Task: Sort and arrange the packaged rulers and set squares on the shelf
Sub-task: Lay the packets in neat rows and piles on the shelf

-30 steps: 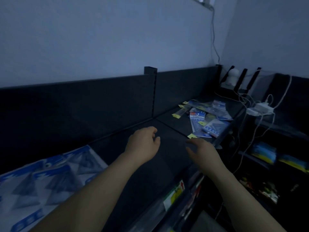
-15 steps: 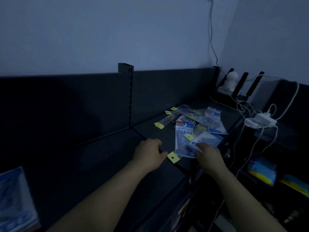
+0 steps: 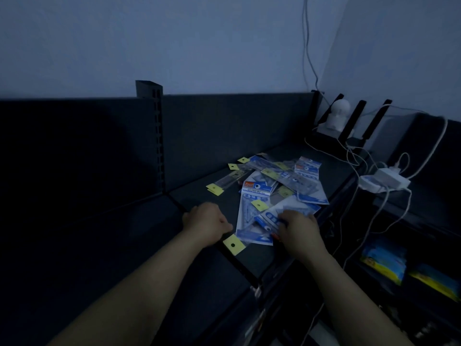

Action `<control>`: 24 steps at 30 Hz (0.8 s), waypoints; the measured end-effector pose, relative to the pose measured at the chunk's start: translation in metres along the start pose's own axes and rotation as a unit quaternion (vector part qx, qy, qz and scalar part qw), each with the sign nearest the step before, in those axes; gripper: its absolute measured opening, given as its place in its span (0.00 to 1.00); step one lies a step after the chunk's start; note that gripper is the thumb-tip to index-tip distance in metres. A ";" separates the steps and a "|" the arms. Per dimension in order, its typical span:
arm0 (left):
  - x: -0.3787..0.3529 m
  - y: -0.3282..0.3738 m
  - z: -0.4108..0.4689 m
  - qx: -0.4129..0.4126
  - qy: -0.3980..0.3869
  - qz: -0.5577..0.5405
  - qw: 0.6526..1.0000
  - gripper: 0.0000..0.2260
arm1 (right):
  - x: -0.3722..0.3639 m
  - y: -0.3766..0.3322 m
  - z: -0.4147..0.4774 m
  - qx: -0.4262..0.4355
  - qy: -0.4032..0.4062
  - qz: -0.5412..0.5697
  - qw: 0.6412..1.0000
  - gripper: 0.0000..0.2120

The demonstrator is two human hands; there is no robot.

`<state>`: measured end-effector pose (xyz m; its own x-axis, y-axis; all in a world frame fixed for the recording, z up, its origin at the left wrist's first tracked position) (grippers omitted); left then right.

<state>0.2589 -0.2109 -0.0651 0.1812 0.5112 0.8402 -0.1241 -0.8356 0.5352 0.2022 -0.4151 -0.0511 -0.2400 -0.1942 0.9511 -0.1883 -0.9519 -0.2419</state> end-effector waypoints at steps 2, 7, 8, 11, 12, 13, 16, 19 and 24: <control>0.010 -0.010 0.005 0.007 0.021 -0.002 1.000 0.09 | 0.004 -0.002 0.004 0.007 0.027 -0.001 1.000 0.11; -0.005 0.008 -0.001 -0.053 -0.014 -0.014 0.998 0.22 | -0.004 -0.010 0.016 0.032 0.019 0.016 0.999 0.12; -0.012 0.014 -0.003 -0.065 -0.031 0.007 0.997 0.23 | -0.005 -0.011 0.017 0.036 0.018 0.021 0.999 0.11; -0.013 0.019 0.000 -0.078 -0.015 0.023 0.997 0.19 | -0.005 -0.011 0.019 0.040 0.029 0.026 0.998 0.11; -0.009 0.017 0.003 -0.072 -0.005 0.026 0.997 0.16 | -0.004 -0.010 0.020 0.039 0.033 0.025 0.998 0.11; -0.005 0.013 0.007 -0.063 0.004 0.036 0.997 0.15 | -0.003 -0.008 0.020 0.037 0.036 0.020 0.998 0.11; 0.013 -0.007 0.020 -0.024 0.035 0.063 0.997 0.14 | -0.003 -0.001 0.023 0.026 0.029 -0.006 0.999 0.12; 0.024 -0.027 0.039 0.005 0.050 0.054 0.997 0.16 | -0.002 0.005 0.028 0.002 0.021 0.017 1.000 0.15; 0.026 -0.018 0.069 -0.011 0.052 0.020 0.998 0.32 | 0.005 0.007 0.052 0.032 0.042 0.031 0.998 0.16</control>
<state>0.3334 -0.1963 -0.0590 0.0729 0.4960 0.8653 -0.1514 -0.8520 0.5011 0.2492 -0.4349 -0.0384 -0.3297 -0.2355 0.9142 -0.1107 -0.9521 -0.2852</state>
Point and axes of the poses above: each hand's wrist, its own z-axis towards the middle knuckle, its own x-axis out of the back of the hand, y = z × x, the point moved 8 cm from there along z, towards the middle knuckle
